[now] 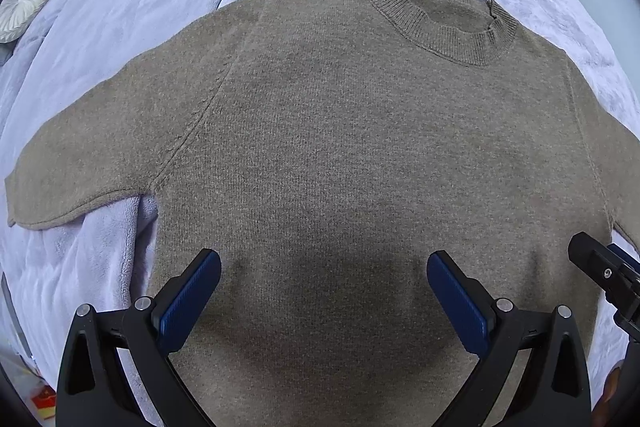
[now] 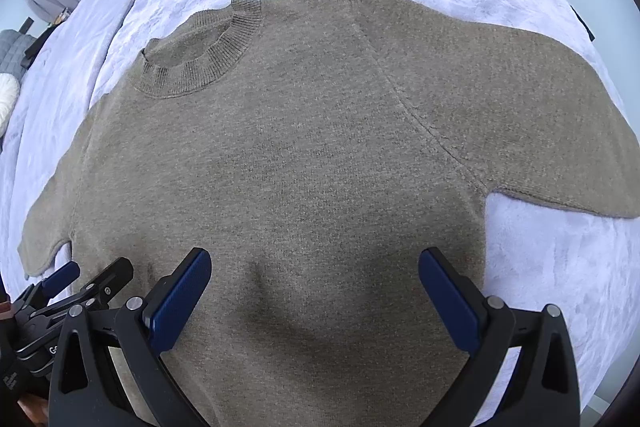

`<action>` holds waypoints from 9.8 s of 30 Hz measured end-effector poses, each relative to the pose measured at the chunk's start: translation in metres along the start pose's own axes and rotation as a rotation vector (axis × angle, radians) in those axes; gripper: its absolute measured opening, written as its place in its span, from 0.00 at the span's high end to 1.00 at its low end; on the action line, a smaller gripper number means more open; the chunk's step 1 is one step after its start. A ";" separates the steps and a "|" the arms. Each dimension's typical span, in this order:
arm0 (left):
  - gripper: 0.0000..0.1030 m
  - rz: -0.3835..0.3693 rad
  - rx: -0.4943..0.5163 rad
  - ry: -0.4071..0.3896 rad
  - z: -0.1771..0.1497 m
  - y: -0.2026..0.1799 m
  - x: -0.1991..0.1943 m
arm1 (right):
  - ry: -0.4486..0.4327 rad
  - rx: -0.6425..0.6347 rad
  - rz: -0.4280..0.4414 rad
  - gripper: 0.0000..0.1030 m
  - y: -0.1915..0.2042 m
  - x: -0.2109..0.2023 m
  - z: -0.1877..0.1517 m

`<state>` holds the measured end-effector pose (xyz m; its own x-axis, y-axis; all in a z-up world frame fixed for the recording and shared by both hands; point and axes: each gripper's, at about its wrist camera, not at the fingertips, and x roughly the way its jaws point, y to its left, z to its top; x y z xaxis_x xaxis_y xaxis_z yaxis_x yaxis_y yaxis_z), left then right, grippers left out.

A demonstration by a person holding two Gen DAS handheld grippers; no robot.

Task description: Fold small clothes

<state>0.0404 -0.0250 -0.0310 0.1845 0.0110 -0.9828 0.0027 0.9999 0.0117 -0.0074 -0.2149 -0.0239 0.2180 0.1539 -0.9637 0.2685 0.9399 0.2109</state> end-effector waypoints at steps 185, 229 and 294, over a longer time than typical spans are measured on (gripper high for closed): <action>0.71 -0.265 -0.110 -0.102 0.092 0.176 0.039 | 0.084 0.248 0.742 0.34 0.078 0.075 -0.001; 0.77 -0.063 0.092 -0.240 0.065 0.156 -0.026 | -0.187 0.271 0.208 0.83 -0.076 -0.008 0.022; 0.02 -0.197 0.317 -0.038 0.001 -0.143 0.004 | -0.502 1.188 0.569 0.79 -0.404 -0.024 -0.061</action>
<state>0.0419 -0.1681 -0.0369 0.1861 -0.1871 -0.9645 0.3445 0.9318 -0.1143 -0.1790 -0.5800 -0.0957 0.8020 0.0603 -0.5943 0.5973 -0.0662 0.7993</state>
